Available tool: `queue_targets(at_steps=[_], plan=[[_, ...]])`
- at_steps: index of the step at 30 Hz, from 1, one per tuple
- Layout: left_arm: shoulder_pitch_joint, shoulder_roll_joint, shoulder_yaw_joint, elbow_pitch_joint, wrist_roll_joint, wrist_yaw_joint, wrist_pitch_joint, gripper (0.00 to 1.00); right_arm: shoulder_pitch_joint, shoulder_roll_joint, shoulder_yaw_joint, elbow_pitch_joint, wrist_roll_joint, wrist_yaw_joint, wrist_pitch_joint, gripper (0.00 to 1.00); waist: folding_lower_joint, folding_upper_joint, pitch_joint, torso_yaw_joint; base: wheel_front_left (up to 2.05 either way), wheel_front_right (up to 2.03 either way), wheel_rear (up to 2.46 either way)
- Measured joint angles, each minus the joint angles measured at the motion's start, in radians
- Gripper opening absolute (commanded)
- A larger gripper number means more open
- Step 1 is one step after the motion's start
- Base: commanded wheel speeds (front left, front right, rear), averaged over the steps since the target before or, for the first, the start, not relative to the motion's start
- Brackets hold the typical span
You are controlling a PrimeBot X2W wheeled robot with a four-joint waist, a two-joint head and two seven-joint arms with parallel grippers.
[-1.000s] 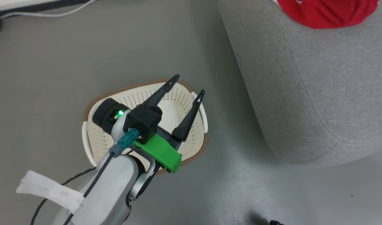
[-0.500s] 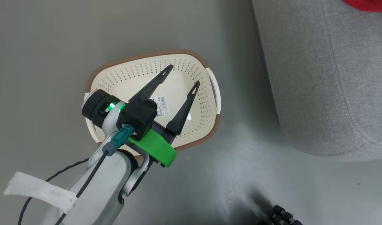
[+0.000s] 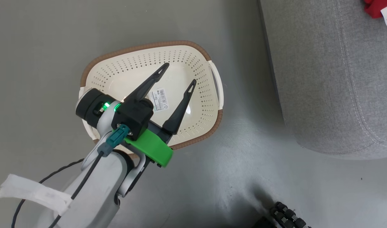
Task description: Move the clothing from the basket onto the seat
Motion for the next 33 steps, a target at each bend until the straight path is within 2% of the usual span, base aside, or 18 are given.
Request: queue_targets(at_steps=[1,4,5,6,20,33], plan=[[0.000,0.003,0.001,0.000,0.000,0.000,0.000,1.00,0.000,0.002,0.005,0.007,-0.001,0.000,-0.004,0.00,0.0000,0.0000,-0.001,-0.002,0.00,0.00,0.00],[0.000,0.007,0.004,0.002,0.000,0.000,0.000,1.00,0.000,0.016,0.015,0.023,-0.002,0.001,-0.011,0.46,0.0000,0.0000,-0.004,-0.008,0.00,0.00,0.00],[0.000,0.007,0.004,0.002,0.000,0.000,-0.001,1.00,0.000,0.021,0.017,0.026,-0.003,0.002,-0.016,0.90,0.0000,0.0000,-0.006,-0.010,0.00,0.00,0.00],[0.000,0.007,0.004,0.004,0.000,0.000,-0.001,1.00,-0.001,0.025,0.018,0.027,-0.003,0.004,-0.020,1.00,0.0000,0.0000,-0.009,-0.013,0.00,0.00,0.00],[0.018,0.008,0.022,0.026,-0.014,0.004,-0.026,1.00,0.069,0.069,0.059,0.035,-0.013,0.081,-0.046,1.00,-0.0001,0.0000,-0.061,-0.065,0.00,0.00,0.00],[0.067,-0.002,0.029,0.068,-0.060,0.004,-0.069,1.00,0.220,0.076,0.050,-0.038,-0.027,0.112,-0.047,1.00,-0.0001,0.0000,-0.147,-0.094,0.00,0.00,0.00]])
